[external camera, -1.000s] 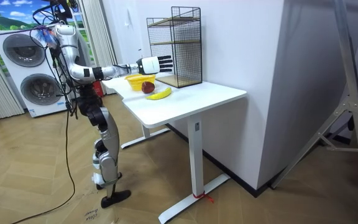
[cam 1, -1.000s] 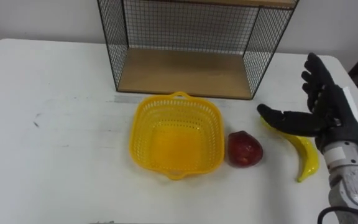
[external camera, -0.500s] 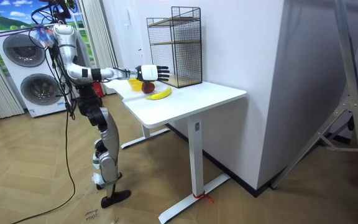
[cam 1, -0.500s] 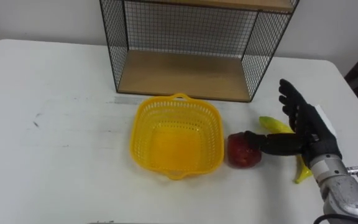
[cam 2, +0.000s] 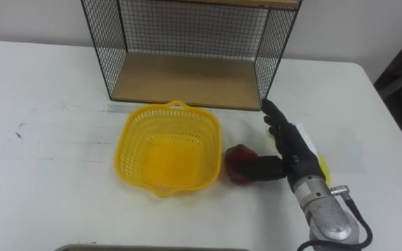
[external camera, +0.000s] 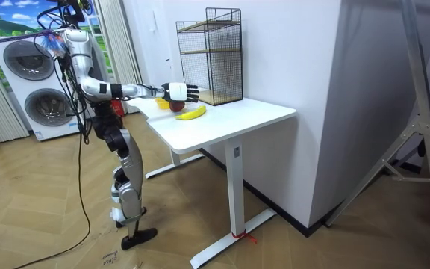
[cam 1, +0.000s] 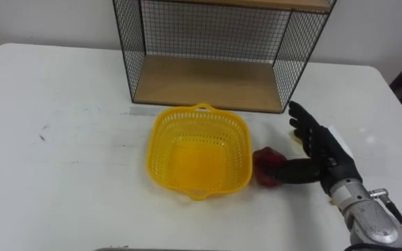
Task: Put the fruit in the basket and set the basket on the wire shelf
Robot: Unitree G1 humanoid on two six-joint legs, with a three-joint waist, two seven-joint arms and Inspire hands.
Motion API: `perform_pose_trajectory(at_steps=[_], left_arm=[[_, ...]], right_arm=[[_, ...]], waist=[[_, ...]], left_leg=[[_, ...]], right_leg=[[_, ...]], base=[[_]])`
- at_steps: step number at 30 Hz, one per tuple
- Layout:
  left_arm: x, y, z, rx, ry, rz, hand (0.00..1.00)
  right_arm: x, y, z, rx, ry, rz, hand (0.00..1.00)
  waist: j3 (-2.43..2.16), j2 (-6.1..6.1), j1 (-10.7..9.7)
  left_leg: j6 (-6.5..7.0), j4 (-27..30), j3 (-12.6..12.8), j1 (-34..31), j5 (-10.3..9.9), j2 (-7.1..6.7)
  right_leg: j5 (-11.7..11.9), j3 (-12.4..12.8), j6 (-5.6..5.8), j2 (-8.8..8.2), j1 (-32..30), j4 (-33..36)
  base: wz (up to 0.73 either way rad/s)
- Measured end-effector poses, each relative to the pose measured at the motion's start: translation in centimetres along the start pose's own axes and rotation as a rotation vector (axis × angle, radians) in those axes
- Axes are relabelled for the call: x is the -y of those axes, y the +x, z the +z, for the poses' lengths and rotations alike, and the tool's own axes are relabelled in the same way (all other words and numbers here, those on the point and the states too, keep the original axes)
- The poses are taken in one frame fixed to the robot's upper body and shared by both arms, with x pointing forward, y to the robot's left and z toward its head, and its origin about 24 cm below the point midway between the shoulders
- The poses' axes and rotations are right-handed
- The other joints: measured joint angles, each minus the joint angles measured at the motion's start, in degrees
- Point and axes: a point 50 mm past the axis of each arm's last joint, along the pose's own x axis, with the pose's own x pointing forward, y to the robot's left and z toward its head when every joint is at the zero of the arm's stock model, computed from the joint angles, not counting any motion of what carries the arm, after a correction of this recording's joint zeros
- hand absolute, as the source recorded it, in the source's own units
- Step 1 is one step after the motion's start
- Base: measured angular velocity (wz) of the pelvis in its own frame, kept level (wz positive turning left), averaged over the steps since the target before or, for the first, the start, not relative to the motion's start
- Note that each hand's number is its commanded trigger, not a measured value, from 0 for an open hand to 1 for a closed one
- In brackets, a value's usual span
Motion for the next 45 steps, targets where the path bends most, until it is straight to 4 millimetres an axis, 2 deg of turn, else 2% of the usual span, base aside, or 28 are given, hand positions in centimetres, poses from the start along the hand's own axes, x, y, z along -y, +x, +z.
perform_pose_trajectory(at_steps=[9,16,24,31,34,45], left_arm=[[0.2,0.0,0.1,0.004,0.015,-0.007,0.0],[0.1,0.0,0.2,0.007,0.017,-0.006,0.0],[0.1,0.0,0.2,0.006,0.018,-0.006,0.0],[0.2,0.0,0.2,0.007,0.022,-0.008,0.0],[0.2,0.0,0.1,0.003,0.022,-0.008,0.0],[0.1,0.0,0.1,-0.003,0.023,-0.007,0.0]], right_arm=[[-0.3,0.0,-0.1,-0.007,-0.036,0.028,0.0],[-1.2,-0.1,-1.4,-0.061,-0.038,0.076,0.0],[-1.3,-0.2,-2.0,-0.09,-0.06,0.095,0.0],[-1.3,-0.1,-2.0,-0.091,-0.087,0.105,0.0],[-1.3,-0.1,-1.9,-0.088,-0.105,0.109,0.0],[-1.3,-0.1,-1.9,-0.094,-0.143,0.112,0.0]], waist=[[-0.11,-0.16,0.48],[-0.14,-0.2,1.11],[-0.07,-0.1,1.17],[-0.01,0.05,1.14],[-0.23,-0.16,1.16],[-0.26,-0.12,0.99]], left_leg=[[0.0,0.2,0.04,0.03,0.0,0.01],[0.0,0.25,0.04,-0.08,0.0,0.01],[0.0,0.26,-0.07,0.14,0.0,0.01],[0.0,0.29,-0.05,0.06,0.0,0.02],[0.0,0.33,-0.02,-0.19,0.0,0.01],[0.0,0.44,-0.2,-0.3,0.0,0.05]], right_leg=[[0.07,0.41,-0.01,0.02,0.1,0.01],[0.1,0.24,-0.02,0.04,0.1,0.0],[0.11,0.05,-0.01,0.02,0.41,-0.08],[0.11,0.05,-0.01,0.03,0.36,-0.1],[0.12,0.08,-0.02,0.03,0.04,-0.1],[0.13,-0.23,-0.03,0.0,0.11,-0.01]], base=[[0.0],[0.0],[0.0],[0.0],[0.0],[0.0]])
